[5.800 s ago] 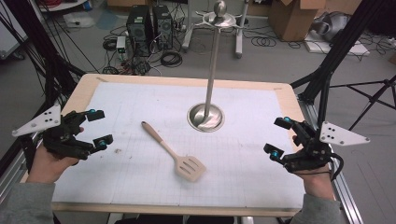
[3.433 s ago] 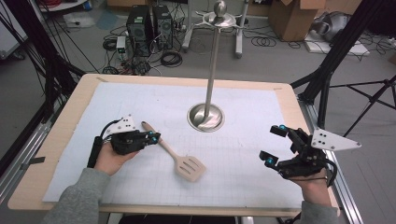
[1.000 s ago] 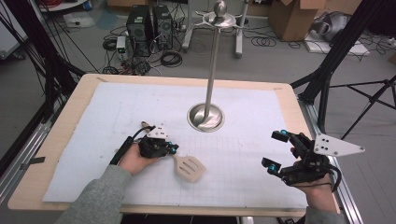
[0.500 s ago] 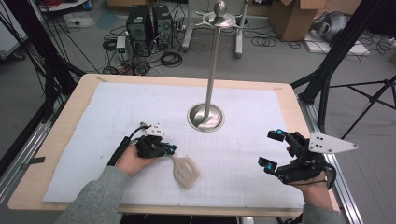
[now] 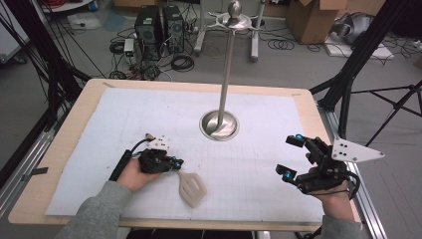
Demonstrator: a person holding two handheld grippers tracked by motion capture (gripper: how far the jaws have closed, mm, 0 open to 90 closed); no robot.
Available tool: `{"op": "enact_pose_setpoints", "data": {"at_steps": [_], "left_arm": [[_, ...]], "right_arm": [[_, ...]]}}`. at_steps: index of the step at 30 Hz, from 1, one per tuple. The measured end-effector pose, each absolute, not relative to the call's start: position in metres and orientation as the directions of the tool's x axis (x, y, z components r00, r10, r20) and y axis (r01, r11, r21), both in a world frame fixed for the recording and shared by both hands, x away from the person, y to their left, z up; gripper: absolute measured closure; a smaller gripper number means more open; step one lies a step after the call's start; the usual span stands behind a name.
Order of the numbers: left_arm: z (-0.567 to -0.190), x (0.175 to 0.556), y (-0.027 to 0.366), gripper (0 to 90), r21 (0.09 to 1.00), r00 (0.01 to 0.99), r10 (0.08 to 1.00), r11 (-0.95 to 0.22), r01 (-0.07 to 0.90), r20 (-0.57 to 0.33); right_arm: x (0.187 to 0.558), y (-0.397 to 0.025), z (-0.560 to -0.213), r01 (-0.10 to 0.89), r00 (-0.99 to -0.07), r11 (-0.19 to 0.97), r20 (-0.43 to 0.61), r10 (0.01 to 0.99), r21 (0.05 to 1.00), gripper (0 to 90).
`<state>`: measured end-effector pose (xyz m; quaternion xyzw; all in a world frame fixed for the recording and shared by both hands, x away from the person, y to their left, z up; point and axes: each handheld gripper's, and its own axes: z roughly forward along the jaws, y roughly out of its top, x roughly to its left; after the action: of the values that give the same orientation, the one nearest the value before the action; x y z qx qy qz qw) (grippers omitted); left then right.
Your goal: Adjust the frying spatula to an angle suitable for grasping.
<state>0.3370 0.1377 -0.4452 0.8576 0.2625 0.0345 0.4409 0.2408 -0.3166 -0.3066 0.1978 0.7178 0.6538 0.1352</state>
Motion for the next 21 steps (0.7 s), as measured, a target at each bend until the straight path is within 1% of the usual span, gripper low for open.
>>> {"op": "enact_pose_setpoints", "data": {"at_steps": [5,6,10,21], "left_arm": [[-0.445,0.332,0.143,89.8,0.775,0.863,0.474,-0.475,0.417,-0.174],[-0.446,0.329,0.148,89.8,0.778,0.865,0.470,-0.471,0.415,-0.177],[-0.445,0.323,0.155,89.8,0.776,0.866,0.471,-0.478,0.412,-0.170],[-0.445,0.312,0.165,89.7,0.773,0.863,0.473,-0.475,0.421,-0.180]], "right_arm": [[0.244,-0.314,-0.307,0.113,-0.886,0.068,0.070,0.458,0.991,7.4],[0.246,-0.312,-0.307,0.098,-0.887,0.065,0.058,0.458,0.993,7.5],[0.249,-0.309,-0.307,0.091,-0.888,0.061,0.054,0.456,0.994,7.4],[0.258,-0.299,-0.310,0.110,-0.901,0.079,0.066,0.429,0.991,7.4]]}}
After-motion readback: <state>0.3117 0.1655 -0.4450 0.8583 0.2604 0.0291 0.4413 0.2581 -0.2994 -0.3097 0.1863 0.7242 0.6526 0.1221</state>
